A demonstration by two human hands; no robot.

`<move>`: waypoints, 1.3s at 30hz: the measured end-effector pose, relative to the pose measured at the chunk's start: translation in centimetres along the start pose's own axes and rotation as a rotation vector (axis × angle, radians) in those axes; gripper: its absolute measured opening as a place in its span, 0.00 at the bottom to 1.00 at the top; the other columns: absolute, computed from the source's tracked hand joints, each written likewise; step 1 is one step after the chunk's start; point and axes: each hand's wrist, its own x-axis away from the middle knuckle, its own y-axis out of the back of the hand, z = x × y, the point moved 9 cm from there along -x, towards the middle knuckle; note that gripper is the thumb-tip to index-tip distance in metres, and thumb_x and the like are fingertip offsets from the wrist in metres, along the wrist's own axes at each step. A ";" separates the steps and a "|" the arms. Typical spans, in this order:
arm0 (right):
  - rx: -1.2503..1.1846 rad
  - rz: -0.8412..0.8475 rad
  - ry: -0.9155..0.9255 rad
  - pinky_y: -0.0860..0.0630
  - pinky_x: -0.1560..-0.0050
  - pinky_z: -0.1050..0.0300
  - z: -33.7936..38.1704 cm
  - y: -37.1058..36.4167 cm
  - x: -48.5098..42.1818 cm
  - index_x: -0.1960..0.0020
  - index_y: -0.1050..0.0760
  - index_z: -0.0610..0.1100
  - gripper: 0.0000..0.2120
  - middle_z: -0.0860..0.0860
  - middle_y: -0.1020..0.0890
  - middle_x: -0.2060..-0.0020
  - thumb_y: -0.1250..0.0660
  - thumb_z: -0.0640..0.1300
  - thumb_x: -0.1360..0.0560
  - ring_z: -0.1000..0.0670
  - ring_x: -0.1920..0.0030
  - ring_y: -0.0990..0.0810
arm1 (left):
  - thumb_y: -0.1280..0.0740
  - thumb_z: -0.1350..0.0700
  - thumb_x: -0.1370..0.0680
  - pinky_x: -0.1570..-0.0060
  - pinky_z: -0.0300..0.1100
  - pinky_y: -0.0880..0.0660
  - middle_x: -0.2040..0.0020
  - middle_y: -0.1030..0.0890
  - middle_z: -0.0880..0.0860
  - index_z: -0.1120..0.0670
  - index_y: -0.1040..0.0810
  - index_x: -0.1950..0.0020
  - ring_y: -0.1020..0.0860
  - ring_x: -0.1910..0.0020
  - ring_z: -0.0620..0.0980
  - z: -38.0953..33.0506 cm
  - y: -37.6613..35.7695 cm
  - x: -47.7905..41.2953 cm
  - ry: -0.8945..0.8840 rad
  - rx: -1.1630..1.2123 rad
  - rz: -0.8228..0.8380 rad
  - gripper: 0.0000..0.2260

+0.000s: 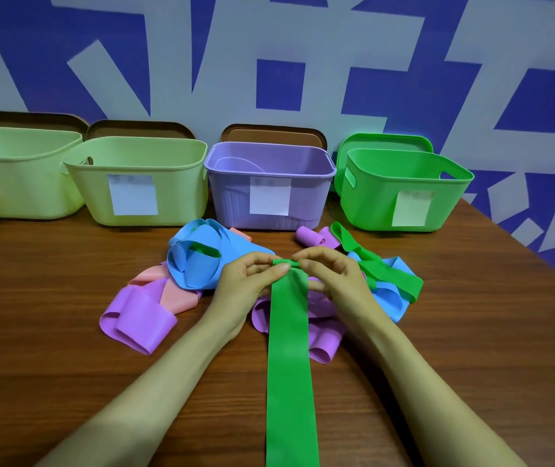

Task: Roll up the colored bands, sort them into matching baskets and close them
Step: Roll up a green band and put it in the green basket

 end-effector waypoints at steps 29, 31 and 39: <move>0.087 -0.051 0.027 0.22 0.54 0.64 0.0 0.3 0.2 0.51 0.22 0.39 0.11 0.47 0.15 0.58 0.27 0.30 0.31 0.54 0.55 0.16 | 0.31 0.66 0.26 0.59 0.38 0.19 0.58 0.16 0.56 0.61 0.21 0.51 0.17 0.61 0.49 0.8 0.2 0.1 0.051 0.050 -0.026 0.05; 0.091 -0.069 -0.021 0.22 0.54 0.61 -0.5 0.6 0.2 0.50 0.21 0.41 0.09 0.50 0.15 0.58 0.26 0.38 0.30 0.54 0.54 0.17 | 0.31 0.66 0.26 0.61 0.37 0.20 0.58 0.16 0.56 0.61 0.21 0.51 0.17 0.61 0.48 0.6 0.2 0.1 0.030 0.043 -0.037 0.06; 0.114 -0.052 -0.053 0.25 0.62 0.65 -0.7 0.6 0.3 0.56 0.20 0.41 0.02 0.52 0.17 0.63 0.31 0.39 0.25 0.56 0.61 0.20 | 0.28 0.64 0.28 0.52 0.46 0.20 0.53 0.18 0.57 0.59 0.22 0.47 0.18 0.55 0.53 0.8 0.2 0.2 0.020 -0.055 -0.034 0.11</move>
